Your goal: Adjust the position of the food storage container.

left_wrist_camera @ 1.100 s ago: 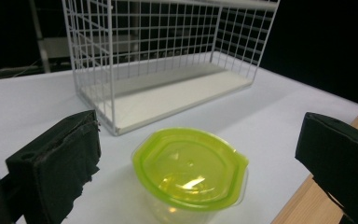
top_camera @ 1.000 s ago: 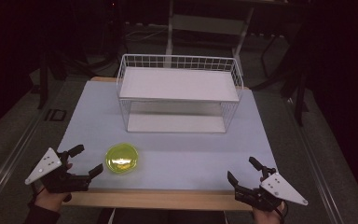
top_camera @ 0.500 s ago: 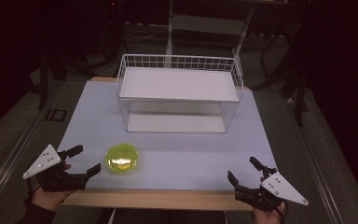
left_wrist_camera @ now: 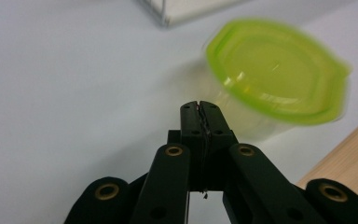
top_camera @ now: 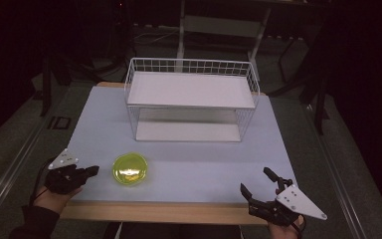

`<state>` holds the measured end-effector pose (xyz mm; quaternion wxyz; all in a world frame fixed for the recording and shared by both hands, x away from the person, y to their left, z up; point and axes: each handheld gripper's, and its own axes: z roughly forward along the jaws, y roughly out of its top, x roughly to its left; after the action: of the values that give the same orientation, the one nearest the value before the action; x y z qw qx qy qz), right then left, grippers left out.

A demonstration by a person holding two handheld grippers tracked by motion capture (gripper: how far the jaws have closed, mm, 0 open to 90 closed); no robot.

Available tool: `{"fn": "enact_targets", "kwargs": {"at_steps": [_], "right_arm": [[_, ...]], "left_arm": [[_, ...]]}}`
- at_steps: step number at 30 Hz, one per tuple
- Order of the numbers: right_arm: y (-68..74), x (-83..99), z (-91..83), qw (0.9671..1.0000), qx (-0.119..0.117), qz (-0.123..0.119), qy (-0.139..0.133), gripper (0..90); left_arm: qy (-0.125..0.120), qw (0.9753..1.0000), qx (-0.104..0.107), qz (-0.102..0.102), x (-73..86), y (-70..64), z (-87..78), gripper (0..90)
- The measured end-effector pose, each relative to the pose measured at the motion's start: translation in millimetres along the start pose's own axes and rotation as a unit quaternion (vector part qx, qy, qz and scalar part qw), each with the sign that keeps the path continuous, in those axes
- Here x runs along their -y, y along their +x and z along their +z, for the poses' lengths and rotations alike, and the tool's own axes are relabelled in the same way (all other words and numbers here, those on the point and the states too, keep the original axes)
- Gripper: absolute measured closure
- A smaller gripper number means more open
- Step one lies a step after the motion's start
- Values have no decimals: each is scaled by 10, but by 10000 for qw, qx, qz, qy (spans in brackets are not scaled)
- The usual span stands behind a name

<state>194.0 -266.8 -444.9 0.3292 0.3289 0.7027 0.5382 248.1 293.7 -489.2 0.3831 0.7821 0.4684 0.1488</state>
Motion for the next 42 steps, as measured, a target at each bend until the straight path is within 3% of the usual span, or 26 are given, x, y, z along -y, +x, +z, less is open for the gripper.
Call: {"fn": "enact_targets", "kwargs": {"at_steps": [1,4,6,8,13,16,25,31,33,35,37,38,42], "right_arm": [[0,0,0,10000,0,0,0,143],[2,2,8,10000,-47,1,10,143],[1,4,12,10000,-45,-1,13,143],[2,5,13,10000,-54,16,10,143],[8,3,14,10000,-66,4,14,143],[6,2,11,10000,-70,2,1,143],[5,2,13,10000,-84,-9,10,143],[4,0,8,10000,-97,-4,-3,143],[2,3,8,9999,-103,-1,11,143],[2,3,9,9999,-99,-7,14,143],[2,2,7,9999,-102,-11,10,143],[2,1,6,9999,-112,-4,2,143],[-9,7,9,9999,-139,9,10,143]], "left_arm": [[111,9999,31,-19,6,3,31,900],[356,9989,226,203,-10,-78,127,900],[464,9983,291,188,-12,-89,167,900],[623,9974,218,286,-21,-111,236,900],[733,9962,473,70,-65,-92,410,900],[893,9946,523,107,-87,-130,515,900],[916,9929,708,284,-165,-324,651,900],[1002,9897,861,560,-250,-570,815,900],[999,9889,968,525,-280,-642,858,900],[994,9881,963,668,-305,-719,902,900],[1002,9876,997,687,-313,-743,917,900],[1016,9861,1118,687,-326,-789,953,900],[1082,9867,1008,679,-321,-797,943,900]]}}
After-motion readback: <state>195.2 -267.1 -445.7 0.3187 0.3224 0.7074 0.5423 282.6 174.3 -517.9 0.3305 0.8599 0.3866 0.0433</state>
